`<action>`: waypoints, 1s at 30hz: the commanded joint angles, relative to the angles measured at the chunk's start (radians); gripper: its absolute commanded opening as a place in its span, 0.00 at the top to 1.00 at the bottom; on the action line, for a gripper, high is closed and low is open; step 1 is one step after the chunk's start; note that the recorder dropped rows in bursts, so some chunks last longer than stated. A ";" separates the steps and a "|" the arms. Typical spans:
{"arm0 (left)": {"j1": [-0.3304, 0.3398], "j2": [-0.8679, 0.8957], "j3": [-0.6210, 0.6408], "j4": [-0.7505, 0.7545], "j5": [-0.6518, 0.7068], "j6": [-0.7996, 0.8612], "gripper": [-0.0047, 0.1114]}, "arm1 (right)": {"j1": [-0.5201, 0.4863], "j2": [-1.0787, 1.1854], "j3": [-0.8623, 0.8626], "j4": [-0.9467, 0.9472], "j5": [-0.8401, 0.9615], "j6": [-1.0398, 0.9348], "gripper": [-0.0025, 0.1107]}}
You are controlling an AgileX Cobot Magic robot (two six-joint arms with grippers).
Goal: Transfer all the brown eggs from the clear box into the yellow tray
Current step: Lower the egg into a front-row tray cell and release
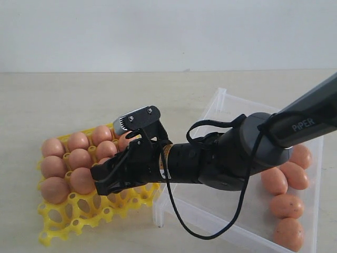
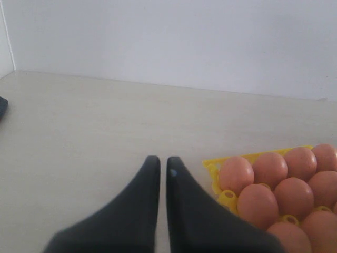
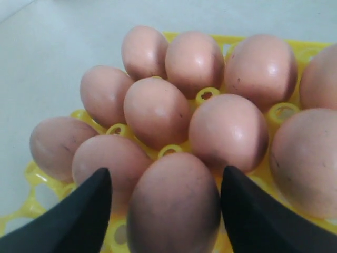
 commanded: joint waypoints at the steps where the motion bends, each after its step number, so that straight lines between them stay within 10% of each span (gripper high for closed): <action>1: 0.003 -0.003 0.003 0.002 -0.003 0.000 0.92 | -0.002 -0.004 -0.003 -0.007 0.002 0.004 0.48; 20: 0.003 -0.003 0.003 0.002 -0.005 0.000 0.92 | 0.006 -0.140 0.003 -0.019 0.154 0.143 0.50; 27: 0.003 -0.003 0.003 0.002 -0.005 0.000 0.92 | 0.084 -0.150 0.003 -0.373 0.309 0.341 0.97; 30: 0.003 -0.003 0.003 0.002 -0.003 0.000 0.92 | 0.122 -0.150 0.003 -0.403 0.319 0.336 0.98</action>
